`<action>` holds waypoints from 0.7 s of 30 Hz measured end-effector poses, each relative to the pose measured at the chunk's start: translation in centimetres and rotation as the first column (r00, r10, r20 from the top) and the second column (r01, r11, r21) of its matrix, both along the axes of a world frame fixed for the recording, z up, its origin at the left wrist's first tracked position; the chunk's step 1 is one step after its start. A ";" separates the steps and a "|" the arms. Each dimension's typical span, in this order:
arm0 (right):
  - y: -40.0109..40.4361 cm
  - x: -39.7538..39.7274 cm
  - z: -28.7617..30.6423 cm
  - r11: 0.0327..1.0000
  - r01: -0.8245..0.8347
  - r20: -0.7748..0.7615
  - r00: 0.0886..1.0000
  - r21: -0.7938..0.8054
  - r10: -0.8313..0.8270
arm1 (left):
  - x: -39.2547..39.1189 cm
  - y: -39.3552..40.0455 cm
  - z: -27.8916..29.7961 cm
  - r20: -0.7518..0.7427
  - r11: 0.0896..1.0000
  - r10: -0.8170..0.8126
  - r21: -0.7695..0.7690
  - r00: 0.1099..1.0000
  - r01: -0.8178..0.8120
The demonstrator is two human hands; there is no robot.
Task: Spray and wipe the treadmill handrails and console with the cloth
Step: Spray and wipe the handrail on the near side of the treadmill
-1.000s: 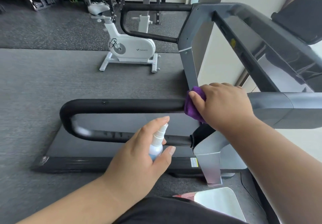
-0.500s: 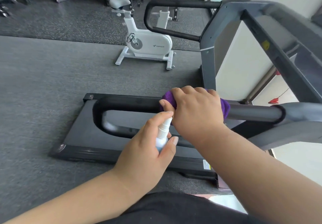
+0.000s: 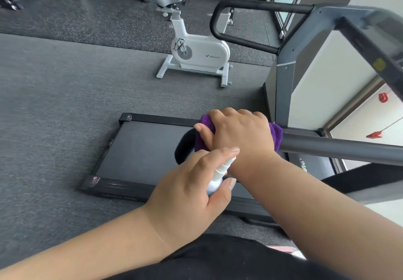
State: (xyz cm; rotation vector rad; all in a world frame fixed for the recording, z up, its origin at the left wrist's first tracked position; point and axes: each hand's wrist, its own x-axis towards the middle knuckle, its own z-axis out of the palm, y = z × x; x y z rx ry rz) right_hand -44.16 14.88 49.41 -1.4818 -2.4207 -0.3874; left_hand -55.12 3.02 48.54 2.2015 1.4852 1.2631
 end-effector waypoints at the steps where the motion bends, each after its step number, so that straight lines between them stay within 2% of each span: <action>1: -0.1 -1.4 0.1 1.000 0.002 0.011 1.000 -0.008 -0.002 | -1.2 -0.1 -0.1 0.004 1.000 -0.007 0.008 1.000 0.007; 5: -0.5 -6.6 0.1 0.995 -0.037 0.187 0.981 -0.091 0.053 | -5.2 -0.6 -0.7 0.032 1.000 -0.029 0.010 0.999 0.029; 9: -0.8 -10.6 -1.6 0.977 -0.098 0.398 0.902 -0.187 0.166 | -8.5 -1.1 -1.5 0.073 0.998 -0.053 -0.014 0.996 0.055; 13: -2.1 -13.4 -5.1 0.951 -0.055 0.636 0.731 -0.303 0.245 | -11.0 -1.3 -2.4 0.057 0.994 -0.107 0.003 0.993 0.107; 15: -2.3 -14.1 -5.8 0.944 -0.029 0.709 0.653 -0.328 0.266 | -11.7 -1.4 -2.5 0.025 0.989 -0.149 0.018 0.989 0.149; 18: -2.0 -14.0 -5.5 0.938 -0.022 0.703 0.657 -0.345 0.273 | -12.8 -1.1 -2.4 -0.003 0.989 -0.149 -0.003 0.989 0.149; 21: -1.9 -12.7 -4.3 0.971 -0.035 0.620 0.764 -0.239 0.180 | -14.0 -0.9 -2.6 0.046 0.994 -0.063 -0.084 0.997 0.067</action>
